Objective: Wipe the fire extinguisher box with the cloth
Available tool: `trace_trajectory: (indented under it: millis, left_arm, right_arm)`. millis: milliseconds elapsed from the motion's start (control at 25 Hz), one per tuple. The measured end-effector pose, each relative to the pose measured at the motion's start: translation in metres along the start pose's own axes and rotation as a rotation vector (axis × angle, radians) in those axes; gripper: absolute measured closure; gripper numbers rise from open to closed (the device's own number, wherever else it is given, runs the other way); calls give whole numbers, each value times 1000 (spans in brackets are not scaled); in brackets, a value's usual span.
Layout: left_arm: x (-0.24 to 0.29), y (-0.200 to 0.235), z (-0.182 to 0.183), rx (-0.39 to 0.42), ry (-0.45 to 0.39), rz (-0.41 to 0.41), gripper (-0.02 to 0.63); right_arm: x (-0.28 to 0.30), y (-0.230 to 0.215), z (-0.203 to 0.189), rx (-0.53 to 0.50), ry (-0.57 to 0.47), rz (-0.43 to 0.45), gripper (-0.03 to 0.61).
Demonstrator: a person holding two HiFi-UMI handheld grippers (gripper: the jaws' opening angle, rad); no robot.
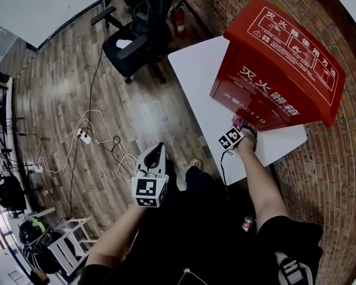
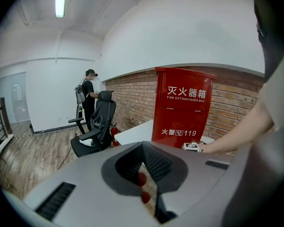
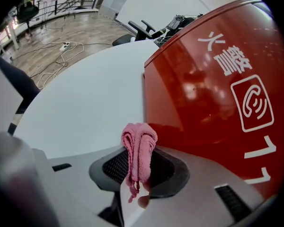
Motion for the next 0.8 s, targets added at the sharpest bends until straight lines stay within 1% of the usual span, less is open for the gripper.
trace_trajectory:
  millis: [160, 440, 600, 800]
  left_arm:
    - [-4, -2, 1, 7, -2, 5, 586]
    - [-16, 0, 1, 24, -2, 19, 586]
    - [-20, 4, 4, 34, 8, 2, 586]
    - [-17, 14, 17, 58, 2, -28, 586]
  right_arm:
    - [2, 1, -3, 5, 17, -5, 472]
    - [-6, -5, -2, 10, 7, -21, 472]
    - [-17, -11, -4, 22, 7, -36, 472]
    - [-34, -24, -4, 31, 7, -65, 472]
Point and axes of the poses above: the fingertips, and each gripper's own axes: x forward along the fingers, y to its left, z out of its top, the point moved 9 cm from there along -x, backward along the fingers, and after that the axes turned 6 degrees about -z, right-handed, at the moved point
